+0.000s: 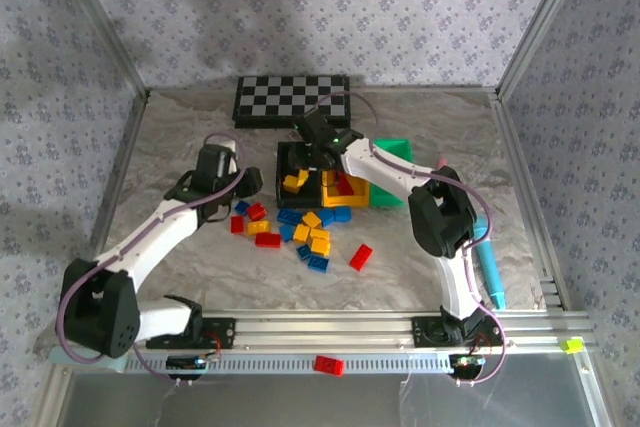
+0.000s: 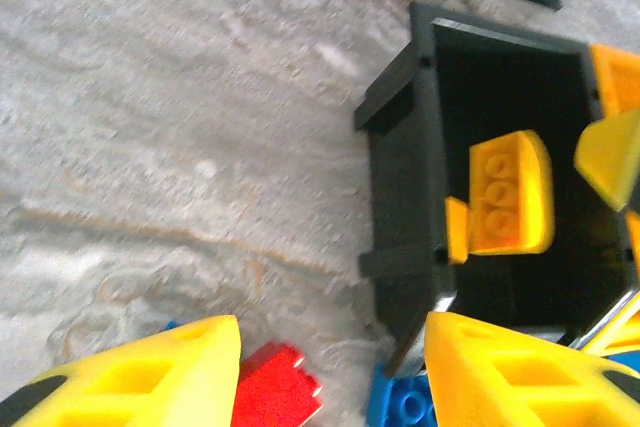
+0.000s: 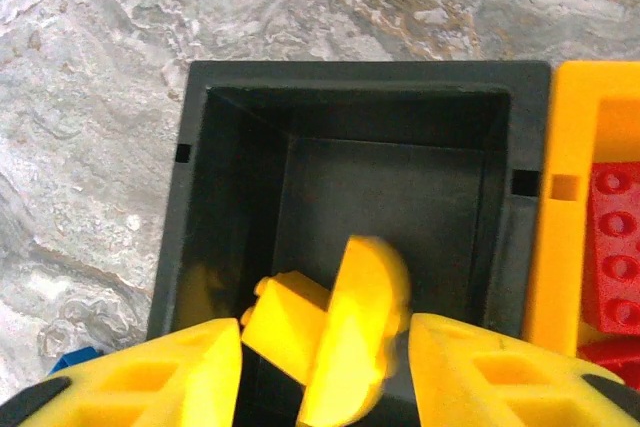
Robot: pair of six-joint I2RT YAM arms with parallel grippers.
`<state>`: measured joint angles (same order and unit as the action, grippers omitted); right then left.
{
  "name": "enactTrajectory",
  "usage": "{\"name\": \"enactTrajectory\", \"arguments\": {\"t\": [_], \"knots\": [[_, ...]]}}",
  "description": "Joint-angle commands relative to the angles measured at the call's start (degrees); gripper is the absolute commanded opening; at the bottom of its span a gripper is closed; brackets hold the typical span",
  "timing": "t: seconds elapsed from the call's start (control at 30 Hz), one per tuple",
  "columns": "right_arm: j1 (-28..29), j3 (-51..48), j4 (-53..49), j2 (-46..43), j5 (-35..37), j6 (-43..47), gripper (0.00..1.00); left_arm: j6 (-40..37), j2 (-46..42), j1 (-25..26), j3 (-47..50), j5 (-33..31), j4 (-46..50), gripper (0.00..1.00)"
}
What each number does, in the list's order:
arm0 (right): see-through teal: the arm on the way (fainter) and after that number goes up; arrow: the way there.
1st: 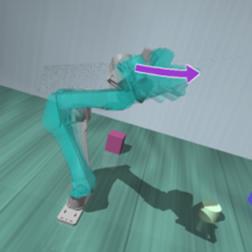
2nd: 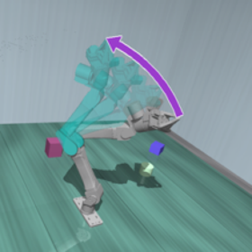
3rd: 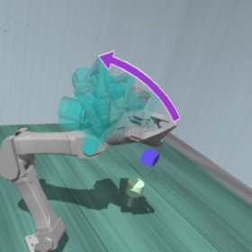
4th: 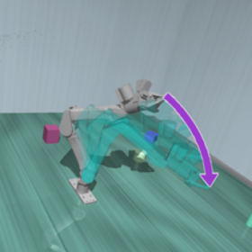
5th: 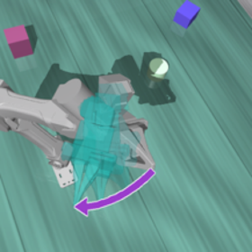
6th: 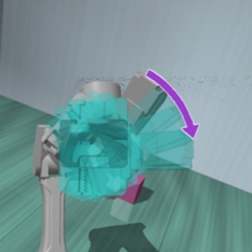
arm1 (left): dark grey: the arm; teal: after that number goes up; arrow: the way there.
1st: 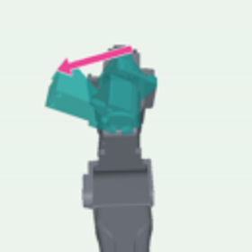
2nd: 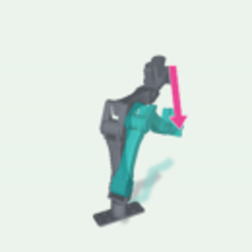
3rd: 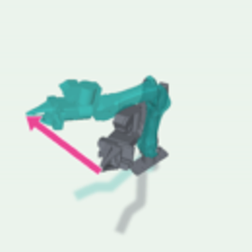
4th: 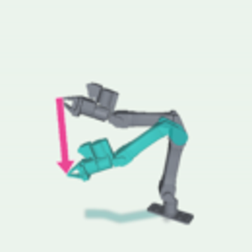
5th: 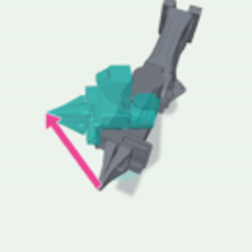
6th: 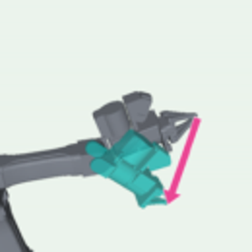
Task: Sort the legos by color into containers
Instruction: Place the lego in the container, then pick up the lego from the bottom-center of the table.
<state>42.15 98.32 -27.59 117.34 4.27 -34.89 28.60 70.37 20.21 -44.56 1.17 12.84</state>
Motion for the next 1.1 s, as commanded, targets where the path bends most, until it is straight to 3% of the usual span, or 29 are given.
{"name": "enactTrajectory", "arguments": {"t": [0.0, 0.17, 0.5, 0.63, 0.77, 1.07], "knots": [[0.66, 2.02, -2.62, -0.90, 1.54, 2.60, 0.53, 0.07, -3.91, -1.02, 3.22, -0.80, 2.72, 0.56], [2.05, -4.20, -1.81, -6.93, -0.68, 6.73, 0.53, -1.40, -5.19, -3.34, 7.27, -0.53, 2.33, 0.57], [10.32, -31.83, -6.19, -28.51, -12.08, 15.82, 0.54, -5.56, -7.40, -5.10, 12.68, -1.21, -4.90, 0.57], [13.16, -41.21, -5.61, -34.22, -15.17, 17.67, 0.62, -6.65, -8.25, -5.08, 14.11, -1.98, -8.38, 0.57], [15.28, -43.52, -4.35, -31.89, -14.70, 18.00, 0.64, -6.45, -7.70, -5.01, 14.66, -1.23, -10.73, 0.57], [18.87, -37.89, -2.86, -19.43, -8.47, 19.71, 0.65, -7.25, -11.14, -5.09, 17.48, -3.32, -12.02, 0.57]]}}
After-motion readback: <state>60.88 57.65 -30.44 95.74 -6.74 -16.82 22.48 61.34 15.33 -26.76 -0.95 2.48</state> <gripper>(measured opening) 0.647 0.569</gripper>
